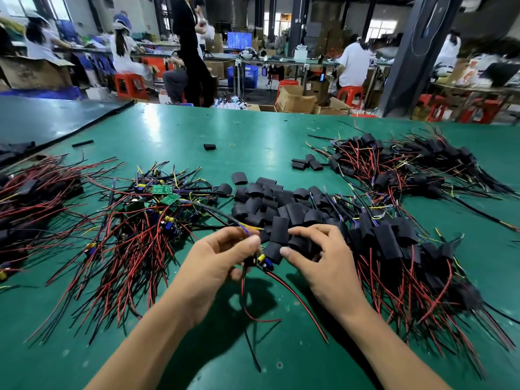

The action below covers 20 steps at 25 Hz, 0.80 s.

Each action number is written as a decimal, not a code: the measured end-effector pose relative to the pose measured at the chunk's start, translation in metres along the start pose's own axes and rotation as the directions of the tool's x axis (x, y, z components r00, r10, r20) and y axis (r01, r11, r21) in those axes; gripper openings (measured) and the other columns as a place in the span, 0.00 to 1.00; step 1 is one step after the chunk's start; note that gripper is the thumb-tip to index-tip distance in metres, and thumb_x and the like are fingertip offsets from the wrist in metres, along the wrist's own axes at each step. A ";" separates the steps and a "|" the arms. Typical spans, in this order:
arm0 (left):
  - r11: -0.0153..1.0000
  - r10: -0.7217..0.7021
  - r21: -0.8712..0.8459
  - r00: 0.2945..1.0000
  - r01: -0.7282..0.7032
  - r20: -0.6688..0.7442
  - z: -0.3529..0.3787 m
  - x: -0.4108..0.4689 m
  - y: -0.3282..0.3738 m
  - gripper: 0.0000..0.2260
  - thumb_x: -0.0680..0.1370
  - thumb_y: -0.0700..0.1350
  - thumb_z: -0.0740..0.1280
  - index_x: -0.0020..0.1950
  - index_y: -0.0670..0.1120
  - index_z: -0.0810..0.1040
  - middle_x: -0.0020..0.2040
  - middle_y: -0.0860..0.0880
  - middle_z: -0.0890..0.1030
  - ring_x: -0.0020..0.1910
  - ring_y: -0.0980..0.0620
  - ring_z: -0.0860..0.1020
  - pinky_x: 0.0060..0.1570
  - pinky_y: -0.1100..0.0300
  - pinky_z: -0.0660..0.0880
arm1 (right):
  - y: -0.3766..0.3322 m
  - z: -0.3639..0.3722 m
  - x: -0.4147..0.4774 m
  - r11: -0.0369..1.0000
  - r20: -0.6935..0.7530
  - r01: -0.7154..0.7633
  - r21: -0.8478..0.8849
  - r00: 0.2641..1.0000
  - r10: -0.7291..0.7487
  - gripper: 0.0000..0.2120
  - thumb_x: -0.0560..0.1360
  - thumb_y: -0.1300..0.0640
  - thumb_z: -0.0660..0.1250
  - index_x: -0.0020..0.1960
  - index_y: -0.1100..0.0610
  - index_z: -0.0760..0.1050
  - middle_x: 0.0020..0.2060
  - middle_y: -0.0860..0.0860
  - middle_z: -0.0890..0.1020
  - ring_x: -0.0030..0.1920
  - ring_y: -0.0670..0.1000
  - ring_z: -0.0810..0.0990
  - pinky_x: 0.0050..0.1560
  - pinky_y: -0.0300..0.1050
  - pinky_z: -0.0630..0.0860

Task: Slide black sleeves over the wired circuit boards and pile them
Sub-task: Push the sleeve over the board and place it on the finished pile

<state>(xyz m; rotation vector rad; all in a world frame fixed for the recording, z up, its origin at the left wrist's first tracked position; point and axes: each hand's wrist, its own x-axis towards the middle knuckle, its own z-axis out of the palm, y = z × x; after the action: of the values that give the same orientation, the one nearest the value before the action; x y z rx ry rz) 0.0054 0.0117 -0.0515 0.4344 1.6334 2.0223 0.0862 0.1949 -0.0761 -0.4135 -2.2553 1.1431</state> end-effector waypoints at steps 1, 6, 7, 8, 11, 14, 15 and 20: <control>0.993 0.025 0.114 1.000 -0.023 -0.013 0.001 -0.001 -0.003 0.15 0.65 0.54 0.77 0.47 0.48 0.85 0.40 0.47 0.83 0.37 0.50 0.75 0.36 0.58 0.68 | -0.001 0.000 -0.001 1.000 -0.011 0.006 0.002 1.000 -0.006 0.12 0.70 0.51 0.78 0.52 0.48 0.83 0.52 0.46 0.74 0.54 0.38 0.75 0.54 0.26 0.67; 0.645 0.296 0.753 0.951 -0.132 -0.086 -0.002 -0.001 -0.013 0.05 0.70 0.55 0.77 0.39 0.59 0.83 0.34 0.58 0.82 0.27 0.62 0.73 0.32 0.60 0.73 | -0.008 0.003 -0.004 0.997 -0.032 -0.007 0.073 0.999 0.010 0.14 0.76 0.39 0.63 0.44 0.49 0.76 0.38 0.45 0.79 0.38 0.41 0.76 0.41 0.30 0.68; 0.608 0.318 0.783 0.944 -0.129 -0.091 -0.002 -0.002 -0.013 0.06 0.70 0.56 0.77 0.39 0.61 0.81 0.34 0.59 0.82 0.26 0.63 0.73 0.32 0.61 0.71 | -0.009 0.003 -0.003 0.995 -0.014 -0.029 0.097 0.999 0.031 0.16 0.77 0.38 0.61 0.43 0.50 0.75 0.34 0.45 0.79 0.33 0.41 0.74 0.37 0.31 0.67; 0.591 0.330 0.796 0.940 -0.130 -0.091 -0.001 -0.003 -0.012 0.06 0.70 0.57 0.77 0.39 0.62 0.80 0.35 0.60 0.82 0.26 0.63 0.73 0.31 0.62 0.69 | -0.009 0.002 -0.003 0.991 0.004 -0.055 0.119 0.998 0.055 0.17 0.77 0.38 0.60 0.42 0.50 0.75 0.32 0.47 0.80 0.29 0.41 0.72 0.33 0.31 0.66; 0.605 0.323 0.783 0.943 -0.145 -0.075 0.000 -0.004 -0.010 0.06 0.70 0.55 0.77 0.38 0.59 0.80 0.36 0.61 0.82 0.30 0.62 0.77 0.33 0.63 0.72 | -0.008 0.001 -0.002 0.973 0.063 -0.142 0.182 0.989 0.133 0.27 0.75 0.32 0.56 0.41 0.56 0.72 0.29 0.48 0.76 0.26 0.43 0.68 0.29 0.33 0.65; 0.675 0.259 0.735 0.953 -0.064 -0.156 0.000 -0.001 -0.009 0.07 0.70 0.56 0.76 0.37 0.54 0.83 0.35 0.60 0.82 0.31 0.63 0.78 0.35 0.66 0.73 | -0.007 0.001 -0.001 0.943 0.096 -0.250 0.219 0.968 0.234 0.38 0.72 0.23 0.49 0.42 0.60 0.69 0.28 0.45 0.70 0.29 0.44 0.66 0.31 0.37 0.64; 0.696 0.230 0.718 0.952 -0.018 -0.200 -0.001 0.000 -0.009 0.08 0.69 0.57 0.77 0.37 0.54 0.84 0.35 0.59 0.82 0.29 0.63 0.76 0.33 0.66 0.71 | -0.006 0.001 0.000 0.930 0.100 -0.287 0.229 0.958 0.270 0.38 0.71 0.22 0.47 0.42 0.59 0.69 0.28 0.44 0.70 0.30 0.44 0.66 0.34 0.39 0.64; 0.705 0.141 0.703 0.954 0.091 -0.265 -0.007 0.004 -0.012 0.11 0.69 0.58 0.77 0.37 0.52 0.84 0.34 0.48 0.82 0.21 0.58 0.68 0.29 0.61 0.68 | -0.009 0.001 0.002 0.870 0.205 -0.344 0.354 0.936 0.287 0.33 0.67 0.20 0.51 0.39 0.51 0.69 0.29 0.46 0.67 0.31 0.48 0.61 0.32 0.44 0.59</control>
<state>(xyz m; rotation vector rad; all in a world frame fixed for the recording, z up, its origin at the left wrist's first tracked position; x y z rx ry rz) 0.0005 0.0102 -0.0653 0.4144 2.6156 1.4295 0.0837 0.1904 -0.0684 -0.5671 -2.0551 1.8016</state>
